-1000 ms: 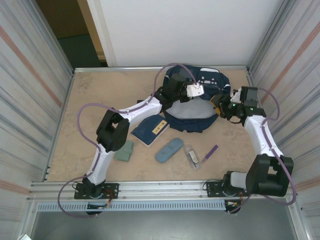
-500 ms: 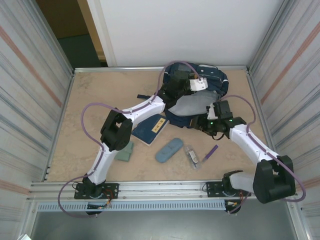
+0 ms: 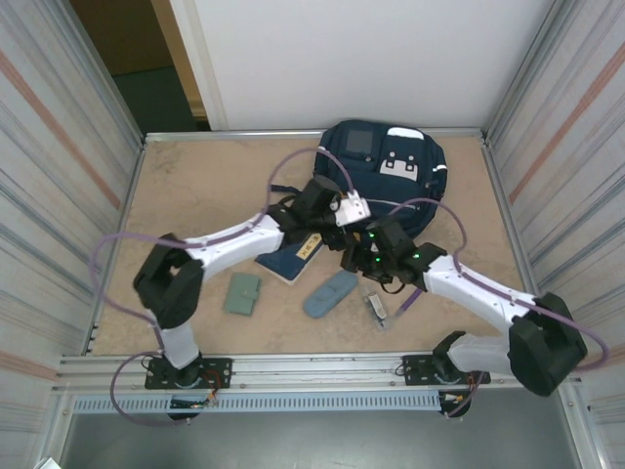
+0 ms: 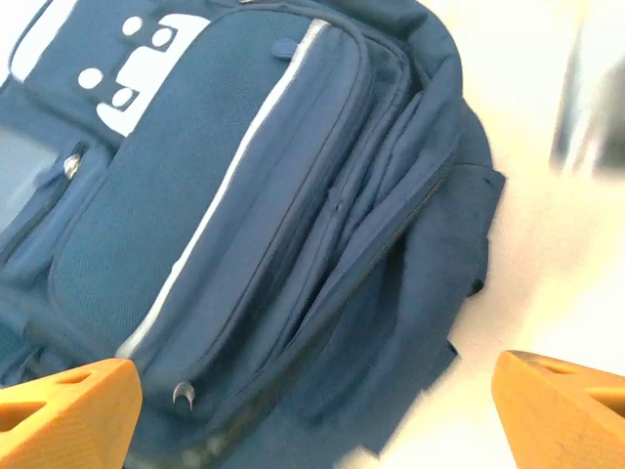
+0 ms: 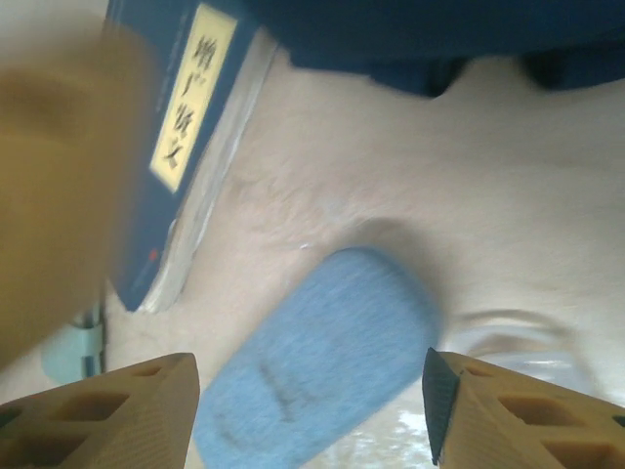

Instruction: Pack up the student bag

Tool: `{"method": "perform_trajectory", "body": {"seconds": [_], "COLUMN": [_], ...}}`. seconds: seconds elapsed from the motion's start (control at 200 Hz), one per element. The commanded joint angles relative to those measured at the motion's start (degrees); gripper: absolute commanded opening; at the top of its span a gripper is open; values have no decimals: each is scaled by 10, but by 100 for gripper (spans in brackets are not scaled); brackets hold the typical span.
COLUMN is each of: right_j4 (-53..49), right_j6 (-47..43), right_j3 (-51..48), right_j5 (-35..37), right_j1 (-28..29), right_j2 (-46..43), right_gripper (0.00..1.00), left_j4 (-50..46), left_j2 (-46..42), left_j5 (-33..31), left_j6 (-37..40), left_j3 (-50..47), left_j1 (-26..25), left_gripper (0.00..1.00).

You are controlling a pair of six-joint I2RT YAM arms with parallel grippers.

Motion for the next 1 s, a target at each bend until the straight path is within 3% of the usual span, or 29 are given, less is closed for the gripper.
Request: {"method": "perform_trajectory", "body": {"seconds": [0.0,0.145,0.311,0.391,0.541,0.732,0.827,0.902,0.997], "right_j4": [35,66,72,72,52,87,119,129,135], "right_j6": [64,81,69,62,41,19,5,-9,-22], "right_j3": [55,126,206,234,264,244,234,234,237], "right_j5": [39,33,36,29,15,-29,-63,-76,-84], "right_j1": [40,57,59,61,66,52,42,40,40], "right_j2": [65,191,313,356,411,417,419,425,432], "right_gripper": [59,48,49,44,23,19,18,17,16], "left_j4": [-167,-233,-233,-263,-306,-334,-319,-306,-293], "left_j2": [-77,-78,-6,40,98,121,122,120,105], "left_j5": [39,88,171,177,174,188,272,348,392], "left_j6": [-194,-348,-365,-358,-361,-374,-382,-383,-392], "left_j3": [17,-20,-35,-12,8,16,1,-14,-31], "left_j1": [69,192,268,276,276,281,293,298,302], "left_gripper": [95,92,91,91,91,91,87,77,63]}}
